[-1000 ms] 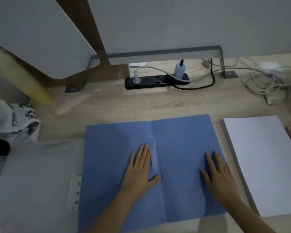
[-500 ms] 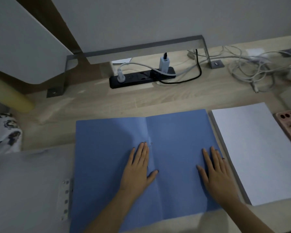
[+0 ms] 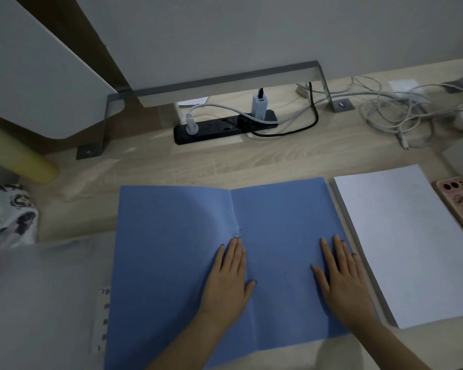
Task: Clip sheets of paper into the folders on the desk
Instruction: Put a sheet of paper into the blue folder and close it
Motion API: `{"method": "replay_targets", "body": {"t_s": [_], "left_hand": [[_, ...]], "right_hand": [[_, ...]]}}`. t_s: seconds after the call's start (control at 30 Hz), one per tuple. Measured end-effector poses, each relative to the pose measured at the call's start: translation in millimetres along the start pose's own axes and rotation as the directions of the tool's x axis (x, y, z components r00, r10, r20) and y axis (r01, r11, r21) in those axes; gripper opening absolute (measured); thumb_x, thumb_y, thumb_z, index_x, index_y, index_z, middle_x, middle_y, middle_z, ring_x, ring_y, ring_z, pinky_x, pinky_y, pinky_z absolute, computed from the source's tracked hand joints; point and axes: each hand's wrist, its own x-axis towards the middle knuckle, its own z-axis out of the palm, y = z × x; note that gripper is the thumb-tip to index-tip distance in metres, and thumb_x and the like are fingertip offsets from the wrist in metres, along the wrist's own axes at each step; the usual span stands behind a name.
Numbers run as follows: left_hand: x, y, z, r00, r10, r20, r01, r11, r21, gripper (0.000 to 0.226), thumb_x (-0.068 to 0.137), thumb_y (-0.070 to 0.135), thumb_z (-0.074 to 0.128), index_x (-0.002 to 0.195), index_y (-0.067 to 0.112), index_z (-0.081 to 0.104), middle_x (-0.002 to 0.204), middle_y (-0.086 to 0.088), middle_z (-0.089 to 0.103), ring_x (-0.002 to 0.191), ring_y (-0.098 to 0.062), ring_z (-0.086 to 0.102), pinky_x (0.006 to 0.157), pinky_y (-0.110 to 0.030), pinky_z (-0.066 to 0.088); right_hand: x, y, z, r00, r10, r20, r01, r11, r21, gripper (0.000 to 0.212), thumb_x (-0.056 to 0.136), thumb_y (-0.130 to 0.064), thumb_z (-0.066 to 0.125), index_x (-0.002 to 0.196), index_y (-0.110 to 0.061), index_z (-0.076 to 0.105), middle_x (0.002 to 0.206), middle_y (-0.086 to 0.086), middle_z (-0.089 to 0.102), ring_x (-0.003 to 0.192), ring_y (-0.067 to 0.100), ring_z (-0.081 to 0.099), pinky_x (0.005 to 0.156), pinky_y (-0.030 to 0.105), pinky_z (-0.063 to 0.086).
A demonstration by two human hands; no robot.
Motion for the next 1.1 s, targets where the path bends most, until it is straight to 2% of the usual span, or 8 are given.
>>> {"method": "replay_targets", "body": {"t_s": [0.1, 0.27, 0.4, 0.77, 0.83, 0.9, 1.0, 1.1], "left_hand": [[0.4, -2.0, 2.3, 0.990, -0.011, 0.139, 0.021, 0.997, -0.070, 0.074, 0.093, 0.054, 0.010, 0.137, 0.000, 0.037, 0.145, -0.014, 0.041, 0.138, -0.025, 0.034, 0.113, -0.043, 0.010], [-7.1, 1.9, 8.8, 0.992, -0.041, 0.121, 0.060, 0.985, -0.162, 0.083, 0.090, 0.065, 0.020, 0.143, 0.002, 0.025, 0.150, -0.010, 0.035, 0.140, -0.020, 0.024, 0.108, -0.042, 0.021], [-9.1, 2.2, 10.3, 0.995, -0.039, 0.095, 0.055, 0.982, -0.181, 0.086, 0.088, 0.068, 0.024, 0.145, 0.004, 0.016, 0.151, -0.009, 0.033, 0.141, -0.019, 0.023, 0.108, -0.042, 0.020], [-7.0, 1.7, 3.8, 0.978, -0.046, 0.201, 0.079, 0.984, -0.157, 0.082, 0.091, 0.065, 0.017, 0.144, 0.003, 0.023, 0.150, -0.009, 0.036, 0.139, -0.018, 0.024, 0.110, -0.040, 0.015], [-4.9, 5.2, -6.4, 0.977, -0.054, 0.207, 0.090, 0.982, -0.168, 0.081, 0.092, 0.063, 0.015, 0.142, 0.002, 0.033, 0.148, -0.010, 0.039, 0.138, -0.019, 0.025, 0.110, -0.039, 0.013], [0.1, 15.5, -20.1, 0.984, -0.061, 0.168, 0.095, 0.975, -0.202, 0.075, 0.094, 0.059, 0.013, 0.138, 0.005, 0.040, 0.147, -0.010, 0.041, 0.138, -0.018, 0.025, 0.109, -0.037, 0.014], [17.0, 44.3, -37.0, 0.988, -0.095, 0.124, 0.134, 0.924, -0.359, 0.065, 0.096, 0.054, 0.011, 0.141, 0.011, 0.030, 0.152, -0.003, 0.027, 0.143, -0.008, 0.005, 0.111, -0.032, 0.011], [47.9, 85.5, -62.3, 0.974, -0.181, 0.138, 0.225, 0.677, -0.701, 0.076, 0.087, 0.065, 0.013, 0.144, 0.016, 0.028, 0.152, 0.012, 0.016, 0.142, -0.004, 0.006, 0.115, -0.021, 0.008]], "right_hand": [[-0.2, 1.6, 0.9, 1.000, -0.003, 0.010, 0.003, 1.000, 0.010, 0.085, 0.077, -0.074, -0.009, 0.144, -0.023, -0.004, 0.153, -0.002, -0.003, 0.143, 0.017, -0.003, 0.108, 0.014, -0.023], [-0.4, 3.5, 0.5, 1.000, -0.010, 0.012, 0.010, 1.000, 0.025, 0.085, 0.075, -0.076, -0.011, 0.143, -0.025, -0.008, 0.153, -0.005, -0.008, 0.143, 0.013, -0.008, 0.108, 0.014, -0.024], [-0.7, 3.9, 0.6, 1.000, -0.011, 0.017, 0.010, 0.999, 0.043, 0.084, 0.074, -0.077, -0.012, 0.143, -0.030, -0.008, 0.153, -0.007, -0.010, 0.143, 0.012, -0.011, 0.107, 0.015, -0.025], [2.2, 2.8, -7.3, 0.999, -0.036, 0.022, 0.033, 0.995, 0.097, 0.086, 0.073, -0.077, -0.005, 0.141, -0.024, -0.012, 0.151, -0.008, -0.011, 0.142, 0.011, -0.011, 0.112, 0.023, -0.017], [3.6, 0.7, -20.1, 0.998, -0.050, 0.032, 0.042, 0.977, 0.210, 0.072, 0.084, -0.070, 0.014, 0.142, -0.029, 0.000, 0.153, -0.008, -0.001, 0.144, 0.013, 0.000, 0.116, 0.029, 0.001], [5.3, 5.2, -36.6, 0.998, -0.061, -0.028, 0.067, 0.948, 0.310, 0.056, 0.093, -0.045, 0.035, 0.143, -0.025, 0.022, 0.153, -0.003, 0.021, 0.141, 0.017, 0.022, 0.112, 0.029, 0.020], [10.5, 24.7, -61.3, 0.991, -0.008, -0.135, 0.054, 0.938, 0.342, 0.038, 0.093, -0.016, 0.046, 0.131, -0.017, 0.047, 0.140, 0.005, 0.042, 0.128, 0.024, 0.042, 0.102, 0.032, 0.035], [21.2, 48.1, -81.7, 0.983, 0.075, -0.169, -0.017, 0.948, 0.319, 0.032, 0.091, -0.009, 0.048, 0.122, -0.010, 0.055, 0.130, 0.011, 0.051, 0.119, 0.026, 0.049, 0.094, 0.029, 0.038]]}}
